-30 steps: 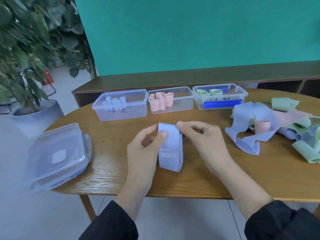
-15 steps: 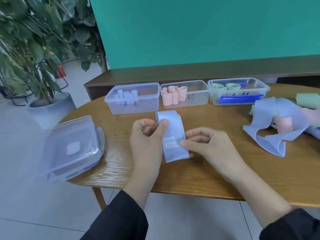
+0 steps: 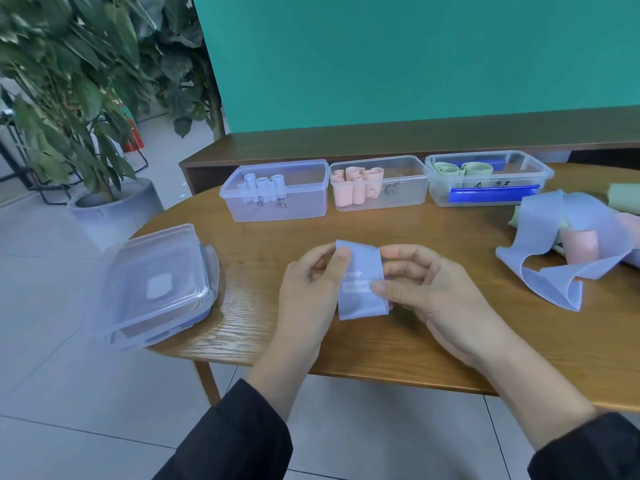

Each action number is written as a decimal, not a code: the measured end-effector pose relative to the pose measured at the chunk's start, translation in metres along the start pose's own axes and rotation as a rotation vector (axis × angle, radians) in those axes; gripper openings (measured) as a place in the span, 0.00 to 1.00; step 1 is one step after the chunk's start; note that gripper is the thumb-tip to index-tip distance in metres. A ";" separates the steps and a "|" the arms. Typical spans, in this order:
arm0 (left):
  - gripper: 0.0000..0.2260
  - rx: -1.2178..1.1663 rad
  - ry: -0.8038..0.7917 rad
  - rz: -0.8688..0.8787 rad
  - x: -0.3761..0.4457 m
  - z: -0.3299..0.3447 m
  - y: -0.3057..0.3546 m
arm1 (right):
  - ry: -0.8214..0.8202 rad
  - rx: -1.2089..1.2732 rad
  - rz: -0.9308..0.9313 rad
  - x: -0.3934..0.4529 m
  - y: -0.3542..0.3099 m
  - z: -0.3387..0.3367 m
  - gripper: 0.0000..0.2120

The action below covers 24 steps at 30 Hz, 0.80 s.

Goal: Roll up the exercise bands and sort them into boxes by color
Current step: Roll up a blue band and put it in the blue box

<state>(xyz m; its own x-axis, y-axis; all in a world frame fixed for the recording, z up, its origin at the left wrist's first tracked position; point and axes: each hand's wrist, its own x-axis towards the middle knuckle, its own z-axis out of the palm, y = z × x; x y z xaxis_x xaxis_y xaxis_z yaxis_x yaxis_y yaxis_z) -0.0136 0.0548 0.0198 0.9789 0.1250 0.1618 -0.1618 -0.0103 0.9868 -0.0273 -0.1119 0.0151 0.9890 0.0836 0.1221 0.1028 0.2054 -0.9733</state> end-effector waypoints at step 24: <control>0.13 -0.065 -0.291 -0.015 -0.034 -0.031 0.014 | -0.044 -0.009 0.061 0.040 -0.026 0.029 0.34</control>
<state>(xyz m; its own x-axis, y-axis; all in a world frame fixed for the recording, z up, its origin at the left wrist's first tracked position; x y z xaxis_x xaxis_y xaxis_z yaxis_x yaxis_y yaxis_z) -0.0531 0.0814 0.0278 0.9744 -0.1648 0.1529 -0.1457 0.0546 0.9878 0.0061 -0.0857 0.0508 0.9878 0.1382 0.0711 0.0440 0.1898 -0.9808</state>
